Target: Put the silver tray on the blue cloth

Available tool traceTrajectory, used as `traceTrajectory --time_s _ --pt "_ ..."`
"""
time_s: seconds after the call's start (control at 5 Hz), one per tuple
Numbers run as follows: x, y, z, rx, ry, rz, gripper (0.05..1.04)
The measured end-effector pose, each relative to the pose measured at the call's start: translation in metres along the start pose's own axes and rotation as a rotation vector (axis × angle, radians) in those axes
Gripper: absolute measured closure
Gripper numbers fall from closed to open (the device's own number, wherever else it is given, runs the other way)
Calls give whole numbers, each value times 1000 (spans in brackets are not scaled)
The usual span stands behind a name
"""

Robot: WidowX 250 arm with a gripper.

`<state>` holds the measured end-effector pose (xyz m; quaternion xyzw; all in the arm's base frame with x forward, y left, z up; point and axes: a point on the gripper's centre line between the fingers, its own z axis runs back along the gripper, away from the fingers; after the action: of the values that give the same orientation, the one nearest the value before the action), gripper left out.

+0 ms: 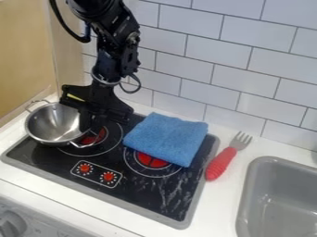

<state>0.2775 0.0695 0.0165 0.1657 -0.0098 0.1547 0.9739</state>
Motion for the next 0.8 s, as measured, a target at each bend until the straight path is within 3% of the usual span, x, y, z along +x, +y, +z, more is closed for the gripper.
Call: traceTrajectory --time_s 0.4,0.6,0.8 --pt "-2 -4 0 4 -4 -21 1020" --pt "-4 -1 2 30 6 -21 1020" --pt "-4 -1 13 42 -11 -26 1024"
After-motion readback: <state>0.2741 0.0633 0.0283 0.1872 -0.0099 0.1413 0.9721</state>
